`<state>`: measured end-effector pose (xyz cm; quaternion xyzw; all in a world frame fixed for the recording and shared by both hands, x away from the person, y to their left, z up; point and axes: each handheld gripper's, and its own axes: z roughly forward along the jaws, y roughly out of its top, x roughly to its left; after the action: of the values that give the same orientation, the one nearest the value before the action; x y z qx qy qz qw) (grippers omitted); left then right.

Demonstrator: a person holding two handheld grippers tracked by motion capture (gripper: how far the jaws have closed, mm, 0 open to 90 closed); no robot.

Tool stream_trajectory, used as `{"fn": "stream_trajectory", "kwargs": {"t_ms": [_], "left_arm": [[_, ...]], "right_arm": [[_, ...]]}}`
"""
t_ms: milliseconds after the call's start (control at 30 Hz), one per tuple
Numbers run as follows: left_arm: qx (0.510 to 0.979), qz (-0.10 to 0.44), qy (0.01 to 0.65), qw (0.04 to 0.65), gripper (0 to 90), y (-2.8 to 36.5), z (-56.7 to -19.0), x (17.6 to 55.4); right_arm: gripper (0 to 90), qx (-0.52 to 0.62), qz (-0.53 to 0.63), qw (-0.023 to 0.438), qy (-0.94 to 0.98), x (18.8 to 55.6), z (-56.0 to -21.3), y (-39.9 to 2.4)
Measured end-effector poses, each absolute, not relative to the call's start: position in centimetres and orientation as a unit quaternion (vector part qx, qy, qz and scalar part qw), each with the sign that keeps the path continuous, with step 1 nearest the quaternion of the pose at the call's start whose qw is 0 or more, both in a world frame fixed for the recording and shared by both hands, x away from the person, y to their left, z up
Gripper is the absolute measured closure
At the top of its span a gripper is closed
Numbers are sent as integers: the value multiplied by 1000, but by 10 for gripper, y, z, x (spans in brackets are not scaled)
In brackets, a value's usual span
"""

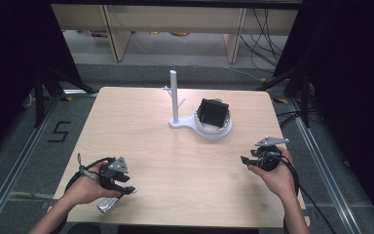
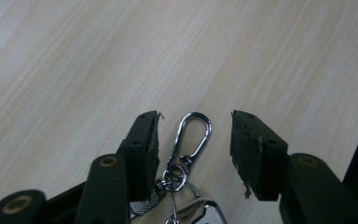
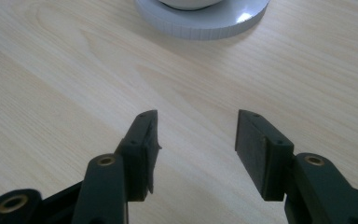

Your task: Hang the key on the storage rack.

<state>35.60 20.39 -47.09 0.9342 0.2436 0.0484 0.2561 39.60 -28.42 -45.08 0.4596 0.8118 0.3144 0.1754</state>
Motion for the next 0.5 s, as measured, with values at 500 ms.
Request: {"fn": "stream_trajectory", "kwargs": {"t_ms": [500], "left_arm": [[944, 36, 234, 229, 502, 203, -481, 354]], "right_arm": [[499, 453, 319, 179, 813, 397, -453, -282]]}}
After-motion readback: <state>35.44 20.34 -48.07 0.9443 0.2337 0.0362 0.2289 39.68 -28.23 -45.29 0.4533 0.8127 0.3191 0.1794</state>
